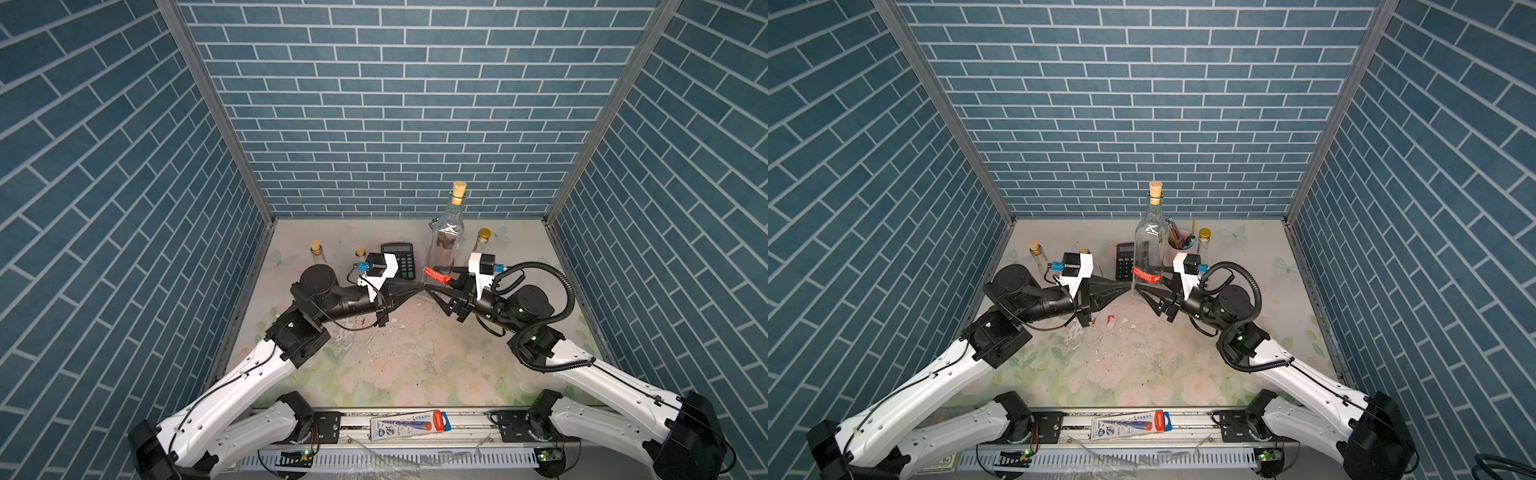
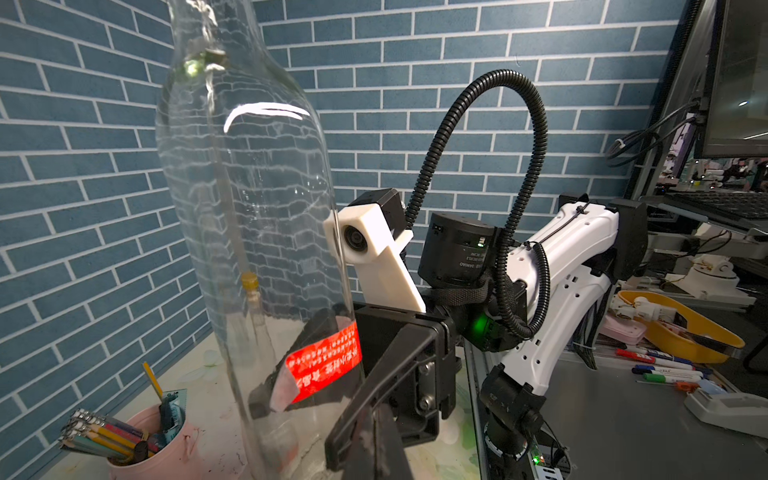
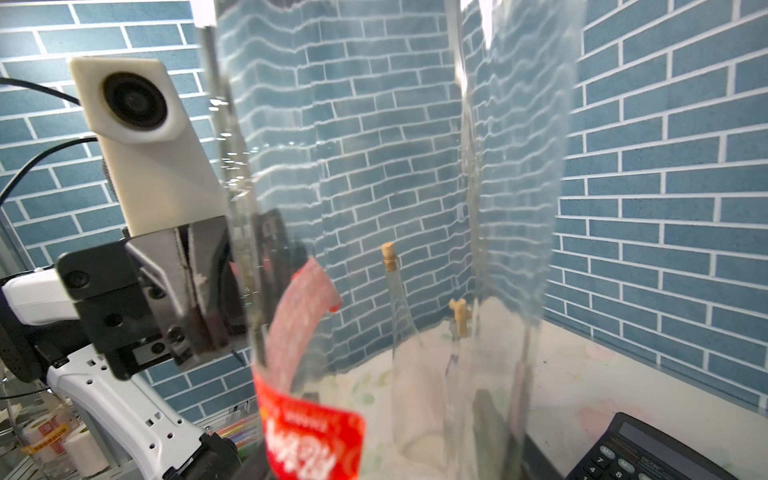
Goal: Remove the label from the bottle
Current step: Tear open the label from the bottle.
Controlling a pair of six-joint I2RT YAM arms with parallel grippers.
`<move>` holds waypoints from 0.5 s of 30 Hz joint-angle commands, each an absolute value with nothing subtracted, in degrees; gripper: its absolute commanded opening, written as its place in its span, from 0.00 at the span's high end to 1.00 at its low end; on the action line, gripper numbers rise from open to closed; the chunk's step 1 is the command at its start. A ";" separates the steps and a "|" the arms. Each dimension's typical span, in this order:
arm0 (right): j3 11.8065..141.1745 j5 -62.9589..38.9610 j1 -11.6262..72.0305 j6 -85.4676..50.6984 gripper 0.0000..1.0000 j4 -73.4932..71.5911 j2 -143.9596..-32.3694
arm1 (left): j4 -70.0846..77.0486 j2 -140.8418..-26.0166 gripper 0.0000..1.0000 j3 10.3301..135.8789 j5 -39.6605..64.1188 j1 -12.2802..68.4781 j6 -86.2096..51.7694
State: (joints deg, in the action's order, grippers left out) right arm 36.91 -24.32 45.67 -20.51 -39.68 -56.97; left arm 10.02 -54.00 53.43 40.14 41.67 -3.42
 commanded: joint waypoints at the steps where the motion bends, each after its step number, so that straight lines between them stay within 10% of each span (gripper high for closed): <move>1: 37.15 -23.50 45.51 -18.88 1.00 -44.68 -55.31 | 7.35 -53.44 1.00 54.44 38.38 41.84 -2.16; 2: 37.20 -24.04 45.61 -18.68 1.00 -44.65 -55.22 | 5.99 -53.43 1.00 54.78 36.82 41.88 -1.13; 5: 37.29 -25.88 45.57 -18.22 1.00 -44.83 -55.33 | 4.89 -52.86 0.51 54.55 31.17 41.84 -0.24; 8: 37.27 -27.68 45.62 -18.03 1.00 -45.25 -55.28 | 6.29 -52.54 0.25 53.72 28.32 41.90 -0.48; 15: 37.12 -29.18 46.05 -17.50 1.00 -45.62 -55.85 | 7.64 -53.33 0.27 54.08 29.71 41.84 -1.04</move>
